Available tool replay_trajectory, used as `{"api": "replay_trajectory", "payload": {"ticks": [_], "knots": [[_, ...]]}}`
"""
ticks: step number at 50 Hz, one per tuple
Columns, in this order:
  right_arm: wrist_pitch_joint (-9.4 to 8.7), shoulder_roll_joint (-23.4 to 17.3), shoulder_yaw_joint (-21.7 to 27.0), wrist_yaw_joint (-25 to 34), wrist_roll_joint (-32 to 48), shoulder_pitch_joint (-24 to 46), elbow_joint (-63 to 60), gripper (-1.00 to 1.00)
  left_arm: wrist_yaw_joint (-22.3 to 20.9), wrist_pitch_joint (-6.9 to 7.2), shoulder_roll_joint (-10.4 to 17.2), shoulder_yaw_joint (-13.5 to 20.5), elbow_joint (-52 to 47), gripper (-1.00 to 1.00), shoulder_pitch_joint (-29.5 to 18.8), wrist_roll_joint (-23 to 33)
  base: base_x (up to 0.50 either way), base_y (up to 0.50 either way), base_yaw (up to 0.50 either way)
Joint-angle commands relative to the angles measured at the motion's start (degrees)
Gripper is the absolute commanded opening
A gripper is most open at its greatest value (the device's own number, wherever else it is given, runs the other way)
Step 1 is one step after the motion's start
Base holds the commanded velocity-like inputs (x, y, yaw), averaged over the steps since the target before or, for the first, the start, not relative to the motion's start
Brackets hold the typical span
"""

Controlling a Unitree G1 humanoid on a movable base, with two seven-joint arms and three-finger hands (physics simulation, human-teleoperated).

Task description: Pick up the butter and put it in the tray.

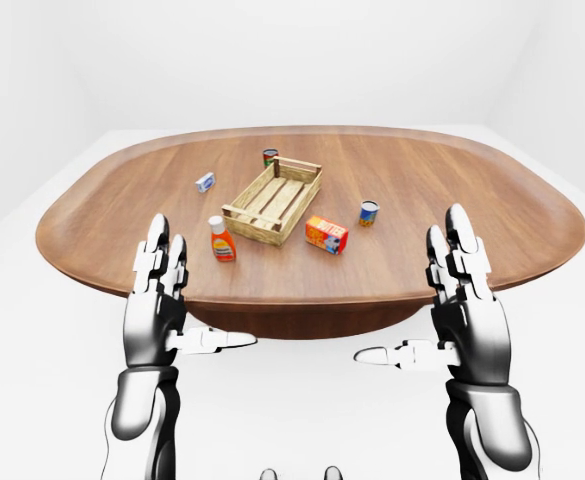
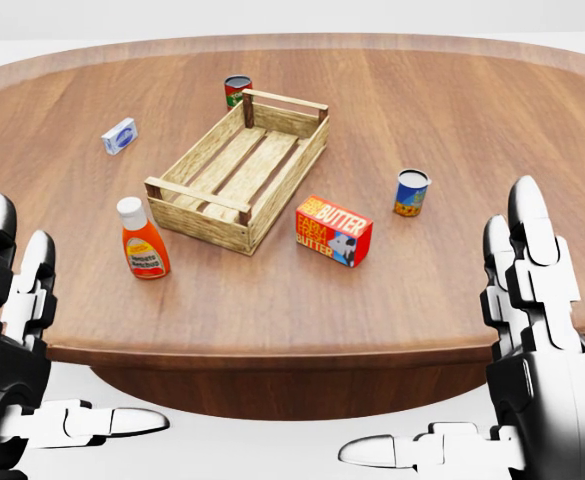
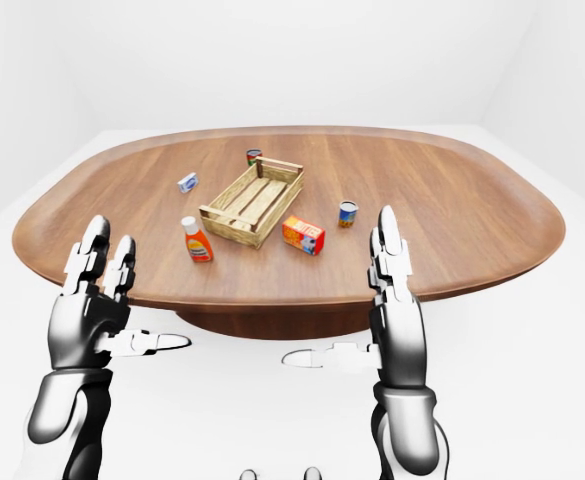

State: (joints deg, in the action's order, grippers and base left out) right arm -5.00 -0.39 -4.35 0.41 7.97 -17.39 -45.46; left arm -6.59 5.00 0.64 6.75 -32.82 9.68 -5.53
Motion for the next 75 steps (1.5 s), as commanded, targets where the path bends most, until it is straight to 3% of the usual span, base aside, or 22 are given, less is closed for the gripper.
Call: {"api": "replay_trajectory", "payload": {"ticks": [1,19,30,75], "knots": [[0.00,-0.13,0.48,0.28,-1.04,1.55,4.80,1.00,0.96,0.00,-0.21,-0.48,4.51,1.00,-1.42,0.78,0.00,0.50,0.00],[0.00,0.03,0.58,-0.12,-1.32,1.85,5.08,1.00,0.98,0.00,-0.09,-0.36,4.23,1.00,-1.56,0.67,0.00,0.50,0.00],[0.00,0.30,0.83,-0.69,-4.32,1.68,3.98,1.00,0.92,0.00,-0.11,-0.48,3.82,1.00,-1.37,0.70,0.02,0.00,0.00],[0.00,0.18,1.05,-1.01,-3.85,1.84,4.33,1.00,0.83,0.00,-0.04,-0.37,4.41,1.00,-1.67,0.54,0.49,0.00,0.00]]}}
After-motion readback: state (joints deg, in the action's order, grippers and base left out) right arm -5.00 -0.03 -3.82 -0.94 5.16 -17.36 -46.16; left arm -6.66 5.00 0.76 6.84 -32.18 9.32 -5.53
